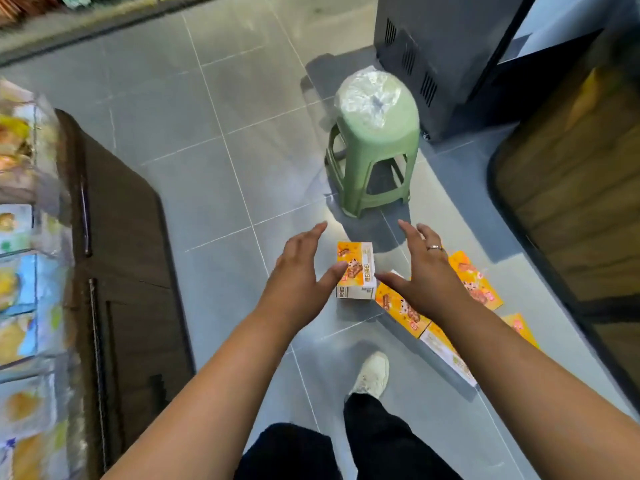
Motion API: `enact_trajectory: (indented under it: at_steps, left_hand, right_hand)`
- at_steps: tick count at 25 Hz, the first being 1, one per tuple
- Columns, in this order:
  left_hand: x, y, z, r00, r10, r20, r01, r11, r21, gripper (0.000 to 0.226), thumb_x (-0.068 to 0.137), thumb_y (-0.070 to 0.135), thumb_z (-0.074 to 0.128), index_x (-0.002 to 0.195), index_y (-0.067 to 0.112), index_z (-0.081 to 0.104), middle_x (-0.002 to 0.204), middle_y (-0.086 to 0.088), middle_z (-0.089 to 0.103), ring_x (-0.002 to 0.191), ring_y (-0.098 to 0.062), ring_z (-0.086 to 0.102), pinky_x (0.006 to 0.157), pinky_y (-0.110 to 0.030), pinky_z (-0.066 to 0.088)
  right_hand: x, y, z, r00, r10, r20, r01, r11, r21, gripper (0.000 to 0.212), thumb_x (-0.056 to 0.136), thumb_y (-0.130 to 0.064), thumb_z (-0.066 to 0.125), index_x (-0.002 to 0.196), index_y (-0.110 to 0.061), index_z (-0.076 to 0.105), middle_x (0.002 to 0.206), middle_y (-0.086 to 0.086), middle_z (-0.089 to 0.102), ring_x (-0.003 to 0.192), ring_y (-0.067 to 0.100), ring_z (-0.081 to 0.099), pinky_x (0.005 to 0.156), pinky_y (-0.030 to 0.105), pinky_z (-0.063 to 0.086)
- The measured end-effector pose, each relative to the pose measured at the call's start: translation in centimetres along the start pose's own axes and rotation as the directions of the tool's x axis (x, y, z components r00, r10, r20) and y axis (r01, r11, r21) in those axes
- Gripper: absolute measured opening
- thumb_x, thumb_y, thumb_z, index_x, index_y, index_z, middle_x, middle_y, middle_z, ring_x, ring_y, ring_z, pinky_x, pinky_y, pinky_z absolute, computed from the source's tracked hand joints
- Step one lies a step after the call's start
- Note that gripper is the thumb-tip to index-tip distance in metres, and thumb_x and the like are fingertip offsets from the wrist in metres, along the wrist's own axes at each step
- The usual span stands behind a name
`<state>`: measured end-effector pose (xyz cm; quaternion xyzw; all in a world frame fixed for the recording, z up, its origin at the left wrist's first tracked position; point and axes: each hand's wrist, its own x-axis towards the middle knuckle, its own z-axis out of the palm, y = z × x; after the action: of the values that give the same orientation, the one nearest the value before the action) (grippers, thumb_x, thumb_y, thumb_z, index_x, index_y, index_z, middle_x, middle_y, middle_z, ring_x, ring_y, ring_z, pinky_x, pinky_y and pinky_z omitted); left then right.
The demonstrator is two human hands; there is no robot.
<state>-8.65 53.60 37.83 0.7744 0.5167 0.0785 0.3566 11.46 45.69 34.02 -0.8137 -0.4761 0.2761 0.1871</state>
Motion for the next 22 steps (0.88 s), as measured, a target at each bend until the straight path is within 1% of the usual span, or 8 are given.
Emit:
enact_trajectory:
  at_steps: [2, 6, 10, 13, 17, 20, 22]
  left_hand:
    - [4.0, -2.2, 2.2, 0.999, -0.037, -0.007, 0.037, 0.999, -0.010, 0.067, 0.092, 0.051, 0.053, 0.150, 0.039, 0.020, 0.150, -0.002, 0.031, 0.136, -0.022, 0.036, 0.110, -0.039, 0.035]
    - [10.5, -7.4, 7.1, 0.999, -0.052, 0.009, 0.051, 0.999, 0.005, 0.067, 0.092, 0.050, 0.053, 0.150, 0.040, 0.020, 0.152, 0.001, 0.028, 0.137, -0.019, 0.035, 0.107, -0.033, 0.035]
    - [15.2, -13.0, 12.8, 0.997, -0.073, 0.016, 0.073, 0.997, 0.033, 0.069, 0.092, 0.050, 0.053, 0.150, 0.041, 0.018, 0.153, 0.003, 0.025, 0.137, -0.019, 0.035, 0.103, -0.035, 0.040]
    - [18.1, -17.6, 18.3, 0.996, -0.084, 0.036, 0.081, 0.995, 0.058, 0.072, 0.091, 0.051, 0.053, 0.151, 0.042, 0.012, 0.155, 0.002, 0.022, 0.138, -0.019, 0.034, 0.103, -0.034, 0.041]
    - [21.1, -23.5, 26.0, 0.991, -0.107, 0.084, 0.099, 0.991, 0.089, 0.076, 0.091, 0.052, 0.055, 0.150, 0.044, 0.009, 0.155, 0.002, 0.021, 0.139, -0.020, 0.032, 0.102, -0.035, 0.041]
    - [22.6, -28.3, 31.5, 0.990, -0.097, 0.099, 0.088, 0.992, 0.094, 0.079, 0.089, 0.047, 0.061, 0.151, 0.040, 0.012, 0.153, -0.003, 0.027, 0.137, -0.023, 0.035, 0.102, -0.035, 0.041]
    - [23.3, -31.2, 34.9, 0.988, -0.111, 0.108, 0.101, 0.990, 0.094, 0.079, 0.089, 0.047, 0.061, 0.151, 0.041, 0.012, 0.151, -0.006, 0.030, 0.135, -0.026, 0.038, 0.100, -0.037, 0.042]
  right_hand:
    - [4.0, 1.4, 2.7, 0.999, 0.028, -0.019, -0.028, 1.000, -0.003, 0.095, 0.078, -0.052, 0.072, 0.152, -0.033, 0.015, 0.160, 0.008, 0.011, 0.144, 0.032, 0.021, 0.111, 0.044, 0.032]
    - [9.6, 5.5, 9.0, 0.993, 0.099, -0.061, -0.100, 0.995, 0.000, 0.091, 0.079, -0.052, 0.070, 0.151, -0.033, 0.019, 0.159, 0.009, 0.013, 0.143, 0.032, 0.021, 0.109, 0.044, 0.033]
    - [13.5, 10.1, 15.9, 0.983, 0.157, -0.097, -0.159, 0.987, -0.012, 0.089, 0.080, -0.052, 0.069, 0.151, -0.030, 0.020, 0.158, 0.011, 0.015, 0.142, 0.034, 0.025, 0.105, 0.044, 0.037]
    - [16.0, 14.2, 22.1, 0.975, 0.209, -0.069, -0.214, 0.975, -0.060, 0.090, 0.081, -0.052, 0.068, 0.152, -0.030, 0.018, 0.159, 0.011, 0.013, 0.142, 0.035, 0.024, 0.106, 0.046, 0.037]
    - [18.7, 19.6, 29.9, 0.966, 0.258, -0.017, -0.259, 0.963, -0.075, 0.090, 0.081, -0.051, 0.069, 0.151, -0.032, 0.017, 0.160, 0.010, 0.008, 0.143, 0.035, 0.022, 0.107, 0.046, 0.035]
    - [20.6, 23.5, 35.3, 0.956, 0.292, 0.024, -0.288, 0.952, -0.099, 0.088, 0.081, -0.055, 0.066, 0.151, -0.035, 0.015, 0.160, 0.011, 0.006, 0.143, 0.038, 0.022, 0.108, 0.047, 0.033]
    - [21.6, 25.7, 38.6, 0.948, 0.318, 0.037, -0.311, 0.943, -0.119, 0.086, 0.082, -0.059, 0.063, 0.150, -0.038, 0.015, 0.160, 0.013, 0.007, 0.142, 0.040, 0.023, 0.109, 0.047, 0.032]
